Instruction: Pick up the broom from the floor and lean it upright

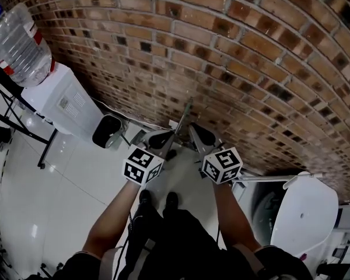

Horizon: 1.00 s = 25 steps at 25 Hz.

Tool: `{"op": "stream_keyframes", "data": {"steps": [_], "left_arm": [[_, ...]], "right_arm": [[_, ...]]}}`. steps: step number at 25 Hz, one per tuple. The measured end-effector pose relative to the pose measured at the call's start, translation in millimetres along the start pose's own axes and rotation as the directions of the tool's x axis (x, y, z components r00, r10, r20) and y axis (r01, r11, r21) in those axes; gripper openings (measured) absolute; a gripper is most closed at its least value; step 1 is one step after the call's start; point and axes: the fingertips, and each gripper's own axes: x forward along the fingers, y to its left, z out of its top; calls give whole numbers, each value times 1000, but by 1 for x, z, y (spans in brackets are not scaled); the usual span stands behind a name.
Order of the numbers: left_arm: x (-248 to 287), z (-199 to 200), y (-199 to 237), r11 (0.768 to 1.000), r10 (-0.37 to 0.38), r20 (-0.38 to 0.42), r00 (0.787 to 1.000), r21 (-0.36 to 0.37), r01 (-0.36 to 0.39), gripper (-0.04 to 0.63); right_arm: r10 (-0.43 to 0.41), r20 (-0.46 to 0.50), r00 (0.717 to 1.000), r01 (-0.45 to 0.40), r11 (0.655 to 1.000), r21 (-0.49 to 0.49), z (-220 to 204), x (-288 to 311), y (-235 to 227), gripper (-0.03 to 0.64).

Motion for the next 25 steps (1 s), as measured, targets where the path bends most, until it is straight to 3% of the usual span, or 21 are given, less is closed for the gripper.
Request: {"op": "stream_keyframes", "data": {"steps": [25], "left_arm": [[-24,11,-25,1000,20,22,1000,5,-20,-3]], "right_arm": [[47,57,997,-45,999,-27,28,-14,27,3]]}}
